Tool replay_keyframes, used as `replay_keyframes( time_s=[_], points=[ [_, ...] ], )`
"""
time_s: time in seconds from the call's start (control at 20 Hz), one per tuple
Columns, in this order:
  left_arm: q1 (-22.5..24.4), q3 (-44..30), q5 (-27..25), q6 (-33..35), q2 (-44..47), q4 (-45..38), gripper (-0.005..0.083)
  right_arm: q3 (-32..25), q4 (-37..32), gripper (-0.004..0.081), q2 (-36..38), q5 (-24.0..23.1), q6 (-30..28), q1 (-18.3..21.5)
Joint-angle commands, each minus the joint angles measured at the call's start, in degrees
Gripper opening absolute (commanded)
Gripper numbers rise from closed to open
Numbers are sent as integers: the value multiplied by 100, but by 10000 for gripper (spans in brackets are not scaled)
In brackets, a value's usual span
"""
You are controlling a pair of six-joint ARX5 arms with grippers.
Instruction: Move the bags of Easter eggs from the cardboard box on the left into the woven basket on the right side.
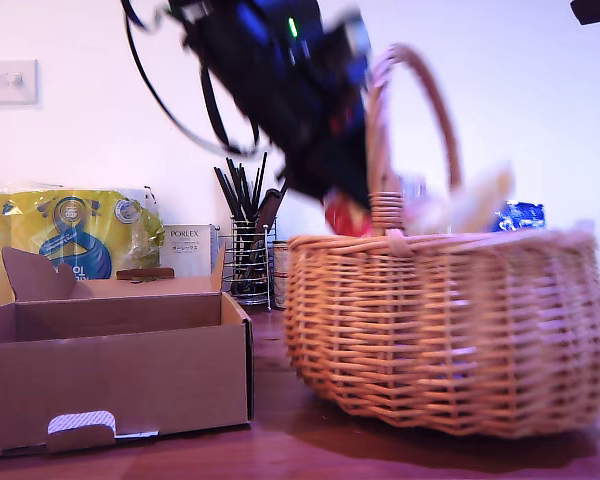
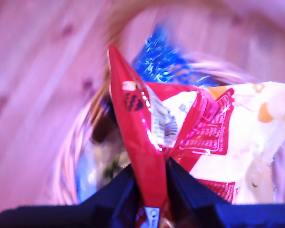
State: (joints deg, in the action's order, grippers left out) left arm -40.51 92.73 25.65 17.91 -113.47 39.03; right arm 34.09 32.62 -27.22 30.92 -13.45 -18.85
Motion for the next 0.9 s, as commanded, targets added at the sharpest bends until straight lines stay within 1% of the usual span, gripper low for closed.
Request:
replay_keyframes(
  time_s=[0.0,0.1,0.3,0.35,0.4,0.5,0.55,0.7,0.85],
  points=[
    [-37,-42,-133,-111,-304,44,110,46,-15,-12,0,2,-7,-26],
    [-48,-42,-131,-122,-431,131,111,46,-13,-12,0,2,-7,-26],
    [-52,-33,-133,-98,-339,120,123,46,-13,-12,0,2,-7,-26],
    [-48,-33,-136,-94,-295,127,173,46,-13,-12,0,2,-7,-26],
    [-48,-33,-133,-61,-262,125,266,46,-13,-12,0,2,-7,-26],
    [-48,-33,-136,-13,-162,162,489,46,-15,-12,0,0,-7,-26],
    [-48,-33,-136,11,-79,214,538,46,-15,-12,0,0,-7,-26],
    [-48,-33,-225,9,223,293,535,46,-15,-12,0,2,-7,-26],
    [17,-33,-444,72,612,304,533,46,-15,-12,0,2,-7,-26]
  ],
)
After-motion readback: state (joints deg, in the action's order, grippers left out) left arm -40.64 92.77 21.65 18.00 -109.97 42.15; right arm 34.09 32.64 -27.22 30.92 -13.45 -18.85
